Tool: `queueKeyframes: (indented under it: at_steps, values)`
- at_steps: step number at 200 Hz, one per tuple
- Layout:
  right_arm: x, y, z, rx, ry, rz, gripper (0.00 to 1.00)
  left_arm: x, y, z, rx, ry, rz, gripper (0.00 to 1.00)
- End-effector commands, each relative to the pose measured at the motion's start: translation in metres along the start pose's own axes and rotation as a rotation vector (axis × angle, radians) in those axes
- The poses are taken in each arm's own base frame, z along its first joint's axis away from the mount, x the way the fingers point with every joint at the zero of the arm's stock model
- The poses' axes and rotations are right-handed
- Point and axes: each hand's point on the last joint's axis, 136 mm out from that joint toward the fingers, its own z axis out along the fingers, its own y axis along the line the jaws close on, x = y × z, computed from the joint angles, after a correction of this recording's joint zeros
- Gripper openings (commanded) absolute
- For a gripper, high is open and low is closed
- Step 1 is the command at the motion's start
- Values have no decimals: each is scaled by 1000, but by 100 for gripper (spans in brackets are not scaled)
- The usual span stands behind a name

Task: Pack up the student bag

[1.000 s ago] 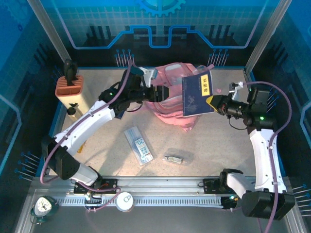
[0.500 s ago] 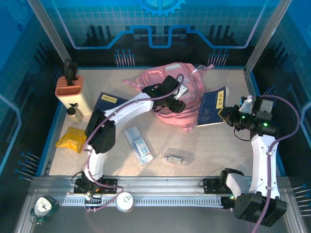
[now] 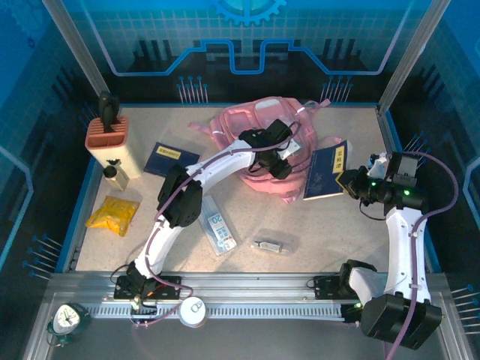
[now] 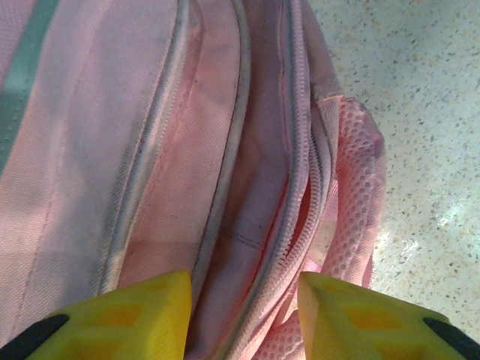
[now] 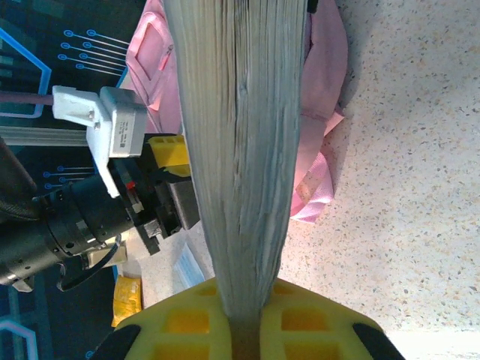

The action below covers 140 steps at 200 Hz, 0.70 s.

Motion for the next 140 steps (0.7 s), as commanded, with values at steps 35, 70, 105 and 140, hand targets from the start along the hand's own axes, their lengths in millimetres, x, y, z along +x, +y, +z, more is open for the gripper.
queueKeyframes:
  at_steps: [35,70,105,140]
  values:
    - [-5,2,1,-29,-14,-16,6,11,-5,15,21,64,-15,28]
    - [-4,2,0,-29,-15,-19,6,1,-5,1,6,29,-21,9]
    - [-1,2,0,-32,0,-20,5,-15,-5,-30,-9,-32,-17,1]
    - [5,3,-4,-21,12,-19,5,-37,7,-84,-113,-126,-30,0]
